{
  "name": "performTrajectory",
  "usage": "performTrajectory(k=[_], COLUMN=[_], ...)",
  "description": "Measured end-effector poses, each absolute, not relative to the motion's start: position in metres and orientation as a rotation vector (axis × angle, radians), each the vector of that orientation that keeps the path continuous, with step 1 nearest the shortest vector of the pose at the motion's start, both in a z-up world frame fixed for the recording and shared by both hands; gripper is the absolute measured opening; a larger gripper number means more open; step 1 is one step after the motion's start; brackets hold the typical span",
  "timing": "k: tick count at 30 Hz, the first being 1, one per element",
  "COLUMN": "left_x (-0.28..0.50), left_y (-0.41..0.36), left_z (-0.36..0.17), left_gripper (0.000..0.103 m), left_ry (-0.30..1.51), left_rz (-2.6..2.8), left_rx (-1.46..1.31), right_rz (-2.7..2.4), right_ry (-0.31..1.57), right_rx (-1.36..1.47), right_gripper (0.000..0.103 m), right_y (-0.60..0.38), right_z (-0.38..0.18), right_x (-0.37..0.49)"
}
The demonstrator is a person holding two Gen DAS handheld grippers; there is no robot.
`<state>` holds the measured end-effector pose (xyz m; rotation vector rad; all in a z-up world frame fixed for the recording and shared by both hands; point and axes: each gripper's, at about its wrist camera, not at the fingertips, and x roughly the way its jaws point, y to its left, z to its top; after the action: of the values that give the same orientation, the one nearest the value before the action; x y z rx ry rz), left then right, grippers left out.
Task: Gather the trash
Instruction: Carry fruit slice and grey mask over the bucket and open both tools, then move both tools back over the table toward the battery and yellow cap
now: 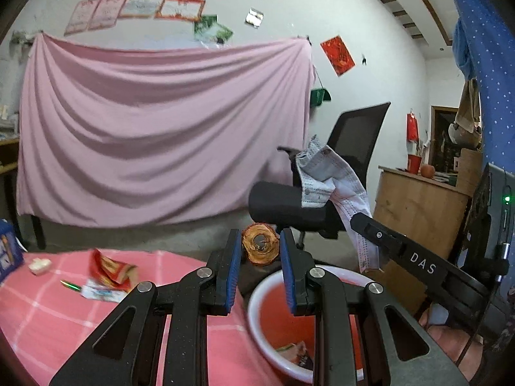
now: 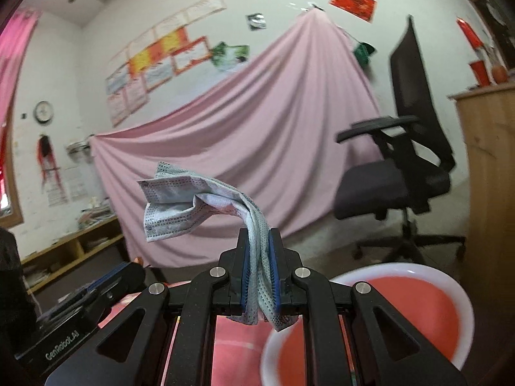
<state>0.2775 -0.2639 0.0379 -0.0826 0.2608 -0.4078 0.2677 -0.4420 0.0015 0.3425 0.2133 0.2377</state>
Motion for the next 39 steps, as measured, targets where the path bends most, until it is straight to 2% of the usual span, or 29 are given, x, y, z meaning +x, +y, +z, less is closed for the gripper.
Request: performTrajectory(k=[9,25,27,30,34,39], left_x=[0.309,0.337,0.339,0.342,0.345,0.342], left_y=[-0.297,-0.309,-0.308,-0.308,-0.302,-0.288], left_z=[0.021,0.003,0.002,0.002,0.0,0.007], left_gripper=[0.02,0.02,0.02,0.021,0.031,0.036], left_ry=[0.415,0.626,0.64,0.657,0.668,0.645], left_rz=[-0.483,-0.56,-0.566,-0.561,-0.547,-0.514], left_rx=[-0.109,-0.157,-0.169,-0.174,-0.201,-0.21], right_rz=[0.161,0.059,0.048,0.037,0.029,0.014], right_ry=[0.327,0.461,0.469,0.478,0.489,0.49], right_rx=[0.443,0.483,0.485,0.482,0.479,0.453], right_gripper=[0.012,0.012,0.014,0.024,0.027,0.028], right_y=[-0.48,-0.499,-0.501,-0.502,-0.502,-0.499], right_z=[-0.017,-0.033,-0.034,-0.034,-0.035,-0.031], right_x=[0.277,0.29,0.29,0.29,0.291,0.291])
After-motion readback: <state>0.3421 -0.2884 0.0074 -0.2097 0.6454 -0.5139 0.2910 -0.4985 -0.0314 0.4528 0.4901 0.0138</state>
